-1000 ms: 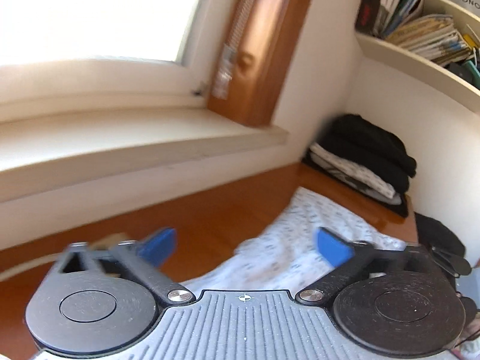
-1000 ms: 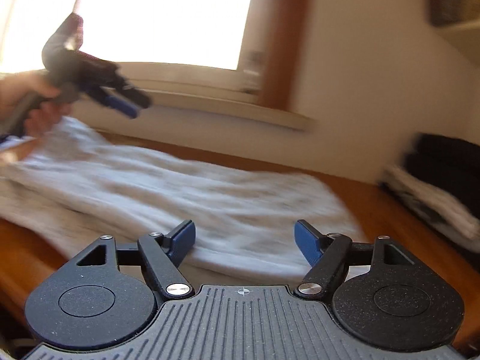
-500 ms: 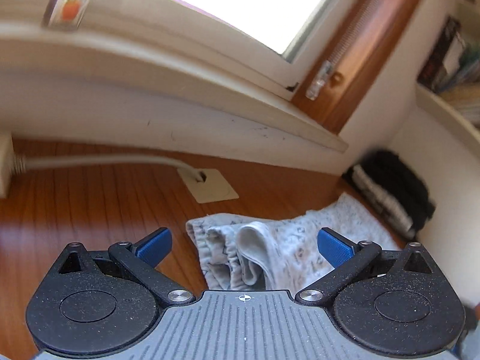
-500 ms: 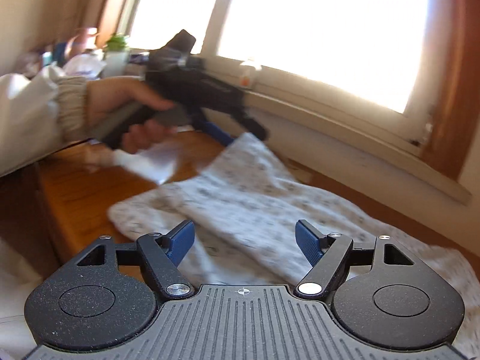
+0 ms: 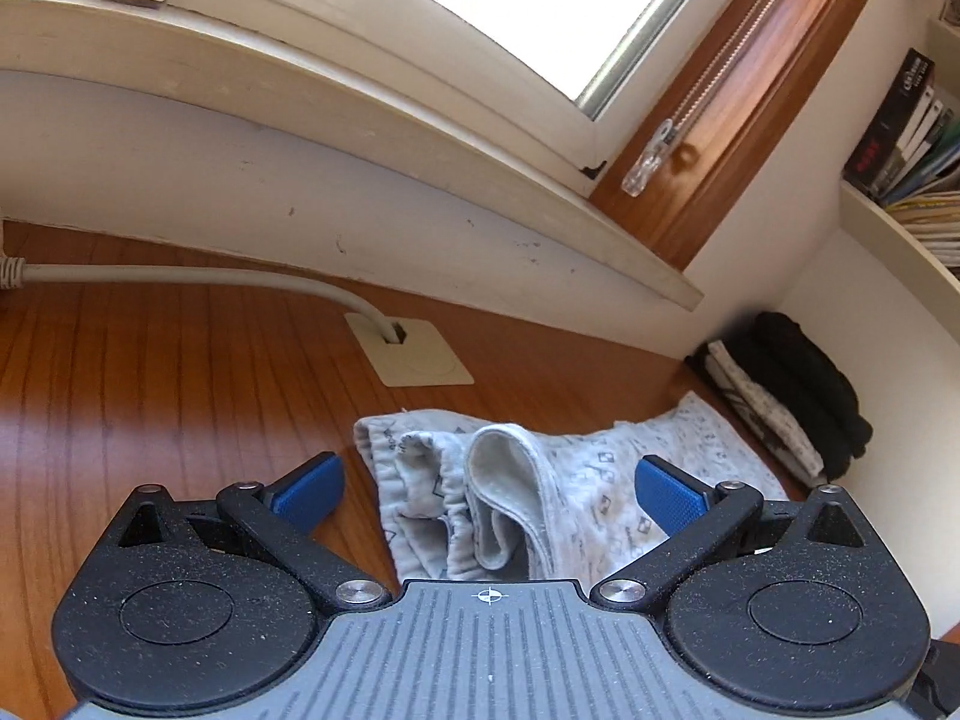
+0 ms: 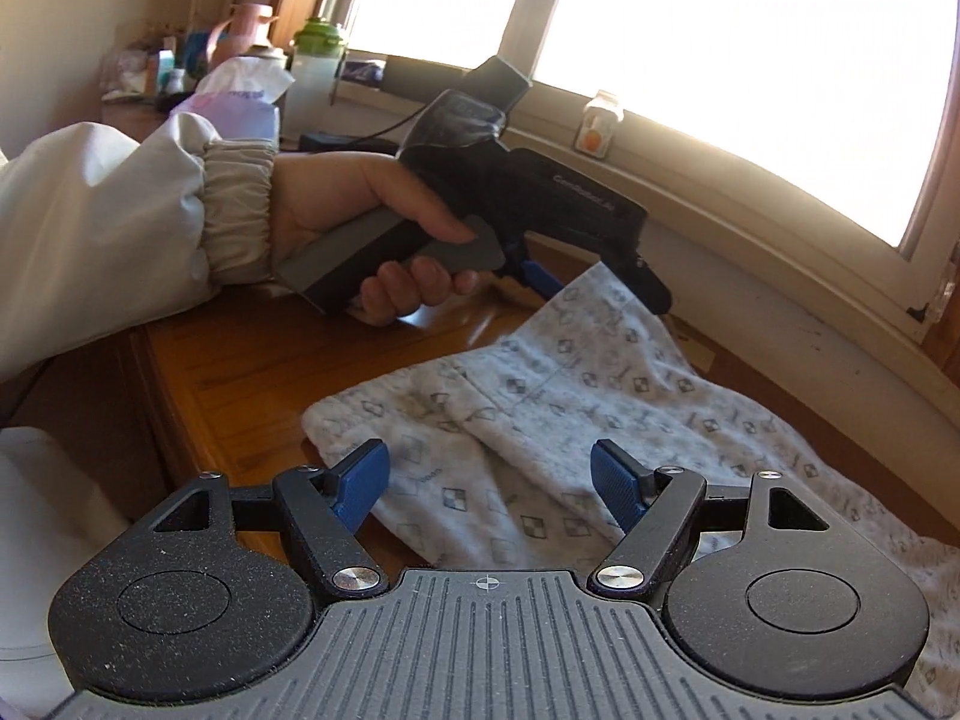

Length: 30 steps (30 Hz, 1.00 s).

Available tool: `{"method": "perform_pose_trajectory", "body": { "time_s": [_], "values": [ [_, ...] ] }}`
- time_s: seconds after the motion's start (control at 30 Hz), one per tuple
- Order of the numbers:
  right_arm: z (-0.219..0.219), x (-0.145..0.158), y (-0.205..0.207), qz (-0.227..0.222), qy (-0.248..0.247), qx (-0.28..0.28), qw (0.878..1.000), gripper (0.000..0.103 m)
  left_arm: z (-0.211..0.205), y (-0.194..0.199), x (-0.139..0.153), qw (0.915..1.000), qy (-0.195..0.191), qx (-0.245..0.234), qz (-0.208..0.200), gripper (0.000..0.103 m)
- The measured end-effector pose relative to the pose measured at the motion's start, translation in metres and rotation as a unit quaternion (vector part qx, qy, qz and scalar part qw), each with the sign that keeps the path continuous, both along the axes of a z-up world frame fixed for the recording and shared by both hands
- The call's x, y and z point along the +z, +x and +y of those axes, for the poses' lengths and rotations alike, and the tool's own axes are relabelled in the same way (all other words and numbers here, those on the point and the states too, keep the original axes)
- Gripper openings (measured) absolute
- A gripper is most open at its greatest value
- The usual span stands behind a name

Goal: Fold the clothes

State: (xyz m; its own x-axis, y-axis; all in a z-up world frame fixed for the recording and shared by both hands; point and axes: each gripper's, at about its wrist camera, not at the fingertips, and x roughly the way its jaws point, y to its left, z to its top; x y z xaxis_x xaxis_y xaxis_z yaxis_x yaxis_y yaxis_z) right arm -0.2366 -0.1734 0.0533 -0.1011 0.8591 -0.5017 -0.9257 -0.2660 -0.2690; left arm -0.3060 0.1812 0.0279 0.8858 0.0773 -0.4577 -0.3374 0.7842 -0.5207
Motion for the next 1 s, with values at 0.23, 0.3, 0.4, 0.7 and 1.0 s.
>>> {"method": "perform_pose_trajectory", "body": {
  "time_s": [0.23, 0.3, 0.4, 0.7, 1.0],
  "values": [
    [0.002, 0.008, -0.008, -0.036, -0.030, 0.037, 0.998, 0.074, 0.003, -0.002, -0.002, 0.9999, -0.009, 0.002, -0.009, 0.103],
    [0.001, 0.010, -0.007, -0.035, -0.040, 0.046, 0.998, 0.075, 0.003, -0.002, -0.001, 0.9999, -0.007, 0.002, -0.008, 0.103],
    [0.004, 0.009, -0.007, -0.037, -0.058, 0.055, 0.996, 0.076, 0.001, 0.000, 0.000, 1.0000, -0.002, -0.003, -0.004, 0.103],
    [0.032, 0.006, -0.016, -0.098, -0.053, 0.075, 0.991, 0.085, -0.001, 0.001, 0.000, 0.9999, 0.003, -0.011, 0.000, 0.103],
    [0.044, 0.000, 0.012, 0.004, -0.039, 0.043, 0.998, 0.033, 0.000, 0.000, -0.001, 0.9998, -0.005, -0.017, -0.006, 0.103]
  ]
}}
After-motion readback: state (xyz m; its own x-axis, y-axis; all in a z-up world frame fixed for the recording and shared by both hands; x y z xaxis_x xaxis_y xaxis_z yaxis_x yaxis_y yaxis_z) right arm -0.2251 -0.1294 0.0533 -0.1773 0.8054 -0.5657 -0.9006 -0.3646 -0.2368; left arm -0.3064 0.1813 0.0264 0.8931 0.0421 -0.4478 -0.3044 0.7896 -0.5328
